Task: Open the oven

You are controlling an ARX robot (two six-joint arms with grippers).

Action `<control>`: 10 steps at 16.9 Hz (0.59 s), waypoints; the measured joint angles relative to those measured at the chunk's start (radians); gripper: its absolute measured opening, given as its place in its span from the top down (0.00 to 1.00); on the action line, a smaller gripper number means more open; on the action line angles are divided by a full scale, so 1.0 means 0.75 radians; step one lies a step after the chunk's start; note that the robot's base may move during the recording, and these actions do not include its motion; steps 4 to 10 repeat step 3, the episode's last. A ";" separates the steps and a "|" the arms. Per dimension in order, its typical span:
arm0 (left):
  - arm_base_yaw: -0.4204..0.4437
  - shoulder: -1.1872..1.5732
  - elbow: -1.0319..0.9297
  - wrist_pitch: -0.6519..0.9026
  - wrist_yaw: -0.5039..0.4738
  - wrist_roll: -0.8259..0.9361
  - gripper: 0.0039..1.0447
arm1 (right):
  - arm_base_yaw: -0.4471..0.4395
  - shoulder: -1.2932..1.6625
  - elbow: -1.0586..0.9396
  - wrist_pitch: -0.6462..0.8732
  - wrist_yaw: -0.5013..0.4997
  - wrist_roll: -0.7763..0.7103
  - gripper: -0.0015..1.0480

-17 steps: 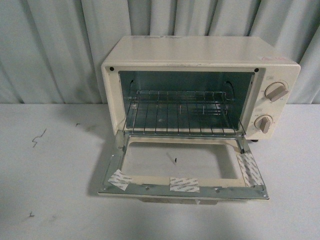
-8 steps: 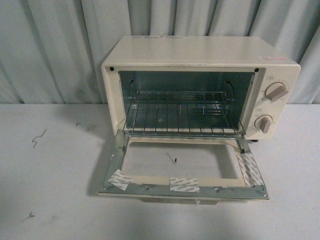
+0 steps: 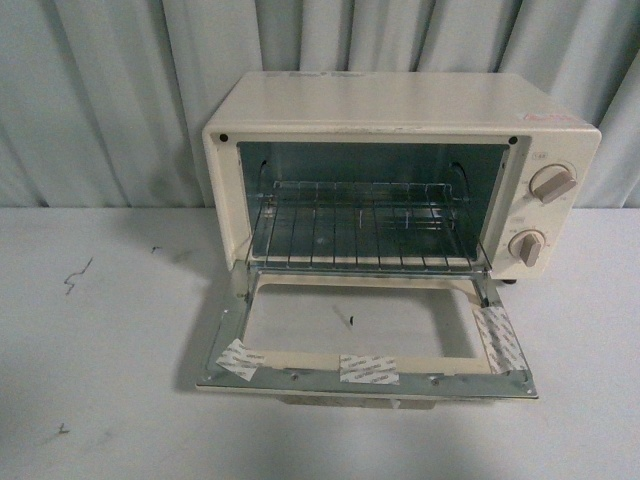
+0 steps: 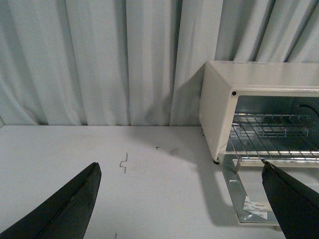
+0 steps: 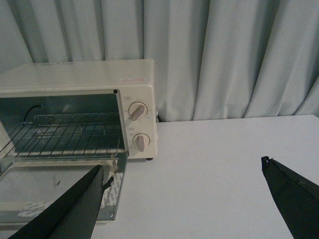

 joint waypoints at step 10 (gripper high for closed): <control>0.000 0.000 0.000 0.000 0.000 0.000 0.06 | 0.000 0.000 0.000 0.000 0.000 0.000 0.06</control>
